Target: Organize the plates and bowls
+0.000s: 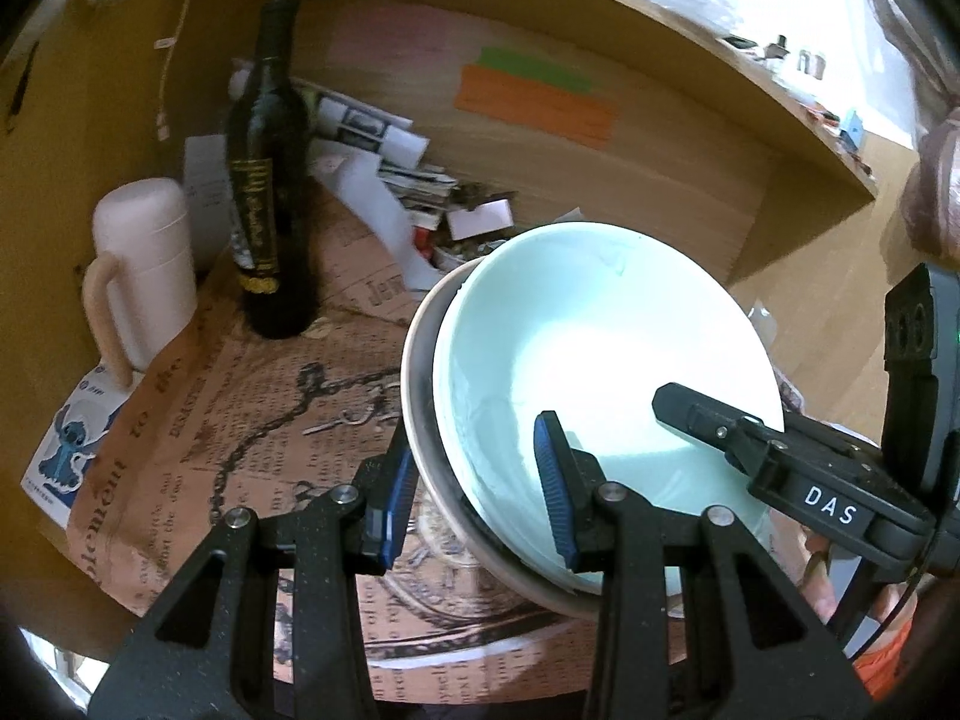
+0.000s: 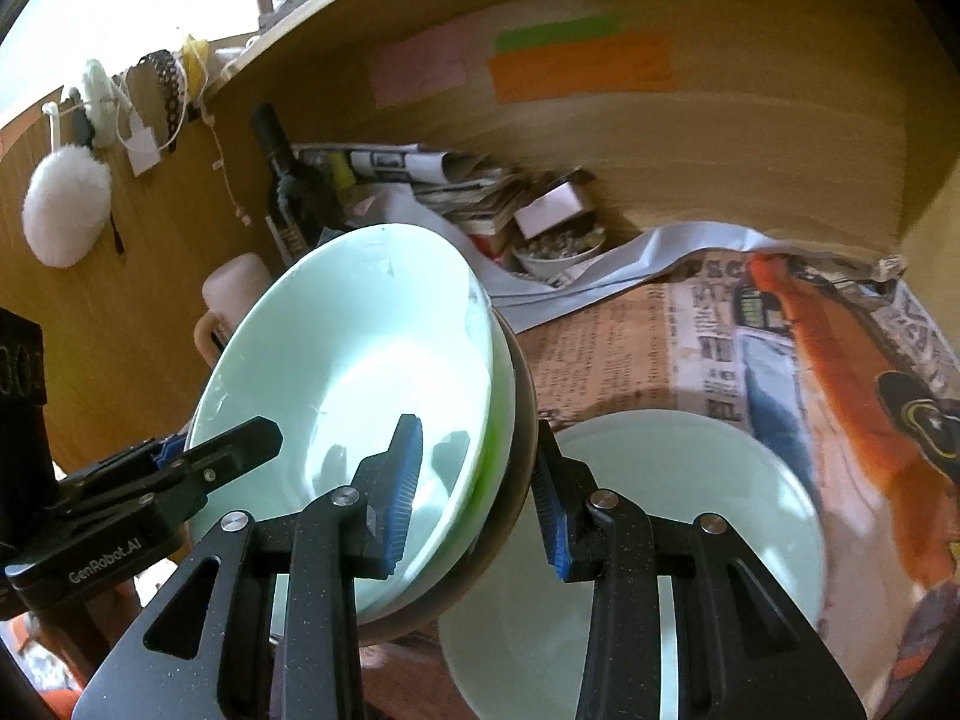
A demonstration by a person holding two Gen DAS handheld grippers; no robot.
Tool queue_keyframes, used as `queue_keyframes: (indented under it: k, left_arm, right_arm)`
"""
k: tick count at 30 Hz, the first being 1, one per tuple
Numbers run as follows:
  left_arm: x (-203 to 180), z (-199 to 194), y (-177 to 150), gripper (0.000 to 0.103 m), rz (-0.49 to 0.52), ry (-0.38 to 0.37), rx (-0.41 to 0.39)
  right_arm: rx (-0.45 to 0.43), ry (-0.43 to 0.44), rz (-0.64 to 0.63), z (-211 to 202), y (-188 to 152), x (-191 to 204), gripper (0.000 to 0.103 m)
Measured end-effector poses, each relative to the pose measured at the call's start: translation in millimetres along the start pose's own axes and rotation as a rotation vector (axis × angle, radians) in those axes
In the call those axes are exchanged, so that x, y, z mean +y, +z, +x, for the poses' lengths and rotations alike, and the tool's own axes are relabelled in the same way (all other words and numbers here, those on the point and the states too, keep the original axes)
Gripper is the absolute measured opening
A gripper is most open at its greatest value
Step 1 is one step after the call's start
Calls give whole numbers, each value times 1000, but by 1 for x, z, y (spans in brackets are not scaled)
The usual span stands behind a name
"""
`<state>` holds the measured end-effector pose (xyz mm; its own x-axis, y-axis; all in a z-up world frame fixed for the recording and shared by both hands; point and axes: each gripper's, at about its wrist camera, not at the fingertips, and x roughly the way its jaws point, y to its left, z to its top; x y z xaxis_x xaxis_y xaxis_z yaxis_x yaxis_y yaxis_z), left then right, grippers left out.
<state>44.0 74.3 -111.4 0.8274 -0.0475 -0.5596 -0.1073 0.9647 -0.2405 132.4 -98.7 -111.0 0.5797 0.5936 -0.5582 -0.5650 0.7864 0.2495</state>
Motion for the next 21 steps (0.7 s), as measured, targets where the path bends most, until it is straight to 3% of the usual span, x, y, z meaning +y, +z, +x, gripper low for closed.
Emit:
queue_keyframes:
  k: [21]
  left_arm:
    - [-72,18,-16,38,85,-89,54]
  right_arm:
    - [-21,-96,87,-47,-26,-58,32]
